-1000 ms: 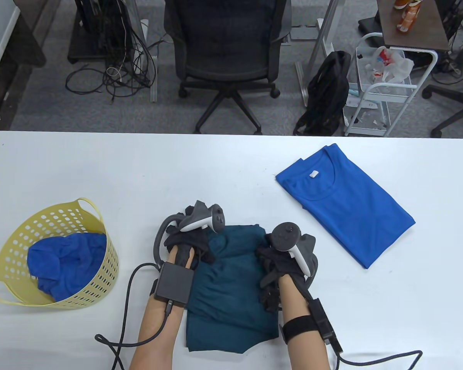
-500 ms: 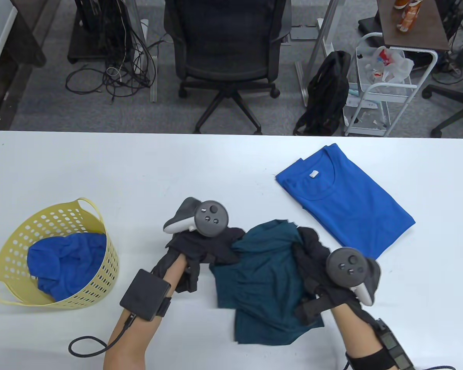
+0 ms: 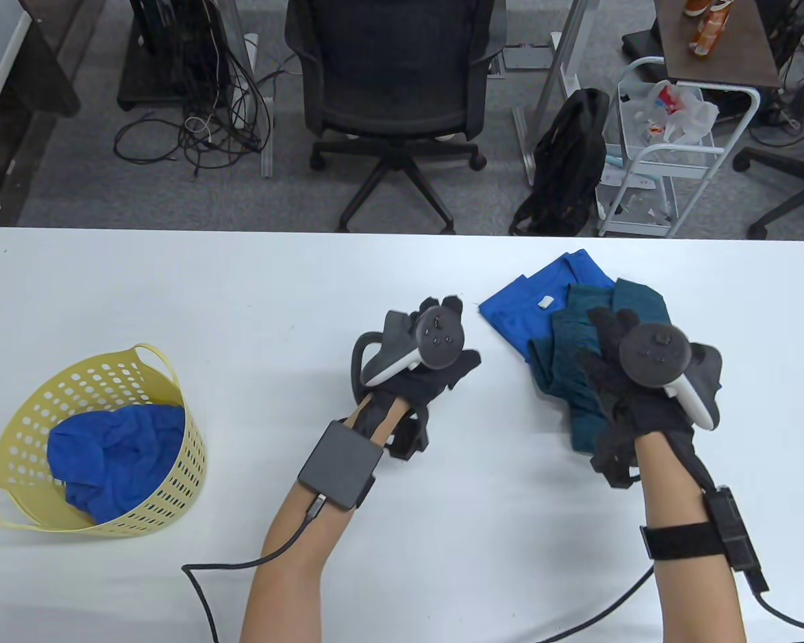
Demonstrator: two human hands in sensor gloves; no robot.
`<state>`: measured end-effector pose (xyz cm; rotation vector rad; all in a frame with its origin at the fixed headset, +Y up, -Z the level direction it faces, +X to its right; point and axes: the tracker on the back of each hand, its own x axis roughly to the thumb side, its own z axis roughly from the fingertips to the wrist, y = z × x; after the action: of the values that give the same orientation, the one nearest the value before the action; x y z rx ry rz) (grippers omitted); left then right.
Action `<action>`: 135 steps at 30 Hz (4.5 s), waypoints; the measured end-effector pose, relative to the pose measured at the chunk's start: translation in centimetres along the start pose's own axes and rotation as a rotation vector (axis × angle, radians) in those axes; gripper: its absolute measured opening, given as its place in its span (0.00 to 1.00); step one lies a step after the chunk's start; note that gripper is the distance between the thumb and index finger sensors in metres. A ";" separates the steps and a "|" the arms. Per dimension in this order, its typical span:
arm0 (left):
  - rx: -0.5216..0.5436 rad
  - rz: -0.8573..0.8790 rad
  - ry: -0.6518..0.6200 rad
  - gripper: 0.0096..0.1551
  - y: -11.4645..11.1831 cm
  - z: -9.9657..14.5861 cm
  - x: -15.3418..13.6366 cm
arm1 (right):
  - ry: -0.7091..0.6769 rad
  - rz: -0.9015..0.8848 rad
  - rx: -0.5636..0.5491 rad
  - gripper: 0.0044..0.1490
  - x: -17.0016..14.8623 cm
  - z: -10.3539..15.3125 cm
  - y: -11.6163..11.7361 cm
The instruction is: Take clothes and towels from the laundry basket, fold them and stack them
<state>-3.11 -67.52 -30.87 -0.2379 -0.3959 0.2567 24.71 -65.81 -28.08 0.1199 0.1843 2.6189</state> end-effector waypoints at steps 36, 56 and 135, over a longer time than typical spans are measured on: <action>-0.523 -0.010 0.967 0.37 2.5 18.9 -25.8 | -0.114 0.053 0.215 0.41 2.8 7.0 15.0; -0.539 0.068 0.938 0.51 4.5 19.2 -27.3 | -0.114 0.040 0.227 0.42 2.1 6.2 15.8; 0.385 -0.003 0.050 0.40 4.2 9.2 1.5 | -0.347 -0.703 0.001 0.30 4.3 7.9 11.4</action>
<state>-6.31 -61.52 -23.25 0.1337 -0.2902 0.3181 16.45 -72.64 -18.36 0.4229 0.0825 1.8644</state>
